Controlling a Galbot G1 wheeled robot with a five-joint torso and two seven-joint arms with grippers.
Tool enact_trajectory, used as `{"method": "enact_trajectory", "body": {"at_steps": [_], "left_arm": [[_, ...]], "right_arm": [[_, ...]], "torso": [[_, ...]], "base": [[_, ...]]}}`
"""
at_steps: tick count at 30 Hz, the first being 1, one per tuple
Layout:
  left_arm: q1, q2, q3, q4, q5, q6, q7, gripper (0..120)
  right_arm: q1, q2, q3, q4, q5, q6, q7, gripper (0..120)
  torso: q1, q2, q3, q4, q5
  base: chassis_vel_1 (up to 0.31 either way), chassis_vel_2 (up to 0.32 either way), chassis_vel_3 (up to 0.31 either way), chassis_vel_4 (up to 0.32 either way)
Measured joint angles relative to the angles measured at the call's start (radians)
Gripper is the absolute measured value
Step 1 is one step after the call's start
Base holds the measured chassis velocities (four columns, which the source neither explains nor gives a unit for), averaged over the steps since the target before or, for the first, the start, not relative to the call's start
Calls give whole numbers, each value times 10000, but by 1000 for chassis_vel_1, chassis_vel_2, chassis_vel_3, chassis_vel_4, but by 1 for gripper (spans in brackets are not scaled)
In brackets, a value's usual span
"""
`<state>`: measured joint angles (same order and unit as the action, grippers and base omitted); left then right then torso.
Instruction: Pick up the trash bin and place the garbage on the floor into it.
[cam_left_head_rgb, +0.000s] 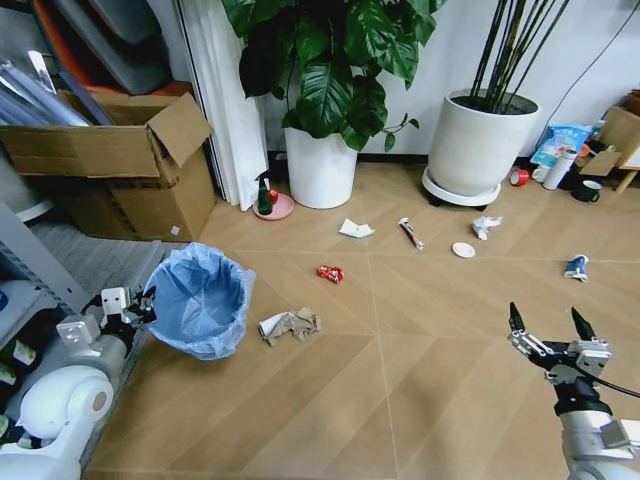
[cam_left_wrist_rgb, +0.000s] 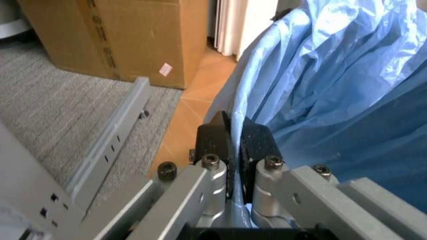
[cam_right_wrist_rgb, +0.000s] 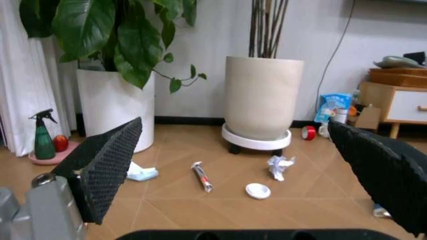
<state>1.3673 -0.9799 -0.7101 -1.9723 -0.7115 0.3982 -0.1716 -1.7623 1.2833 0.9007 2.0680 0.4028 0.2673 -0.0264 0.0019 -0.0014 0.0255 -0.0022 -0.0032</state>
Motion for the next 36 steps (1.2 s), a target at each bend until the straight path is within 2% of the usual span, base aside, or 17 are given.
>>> {"method": "enact_trajectory", "body": {"at_steps": [22, 29, 32, 35, 36], "left_arm": [[-89, 0, 48, -2, 5, 17, -13, 0], [-121, -5, 87, 32, 2, 34, -35, 0], [-91, -10, 102, 22, 0, 41, -38, 0], [8, 57, 131, -92, -12, 71, -56, 0], [8, 57, 131, -92, -12, 71, -56, 0]], "right_arm": [[125, -60, -30, -118, 29, 171, -17, 100], [209, -131, -55, -215, 52, 174, -78, 100], [181, -261, -110, -260, 14, 121, -333, 100], [410, -1477, -711, -960, -35, 136, -1465, 100], [410, -1477, -711, -960, -35, 136, -1465, 100]], "torso": [[0, 0, -1, -2, 3], [1, -1, 2, 1, 4], [0, 0, 0, -3, 3], [-2, 0, -2, -6, 1], [-2, 0, -2, -6, 1]], "base": [[-87, 214, 85, -212], [-71, 88, 80, -98], [0, 0, 0, 0], [10, -18, -14, 14], [0, 0, 0, 0]]}}
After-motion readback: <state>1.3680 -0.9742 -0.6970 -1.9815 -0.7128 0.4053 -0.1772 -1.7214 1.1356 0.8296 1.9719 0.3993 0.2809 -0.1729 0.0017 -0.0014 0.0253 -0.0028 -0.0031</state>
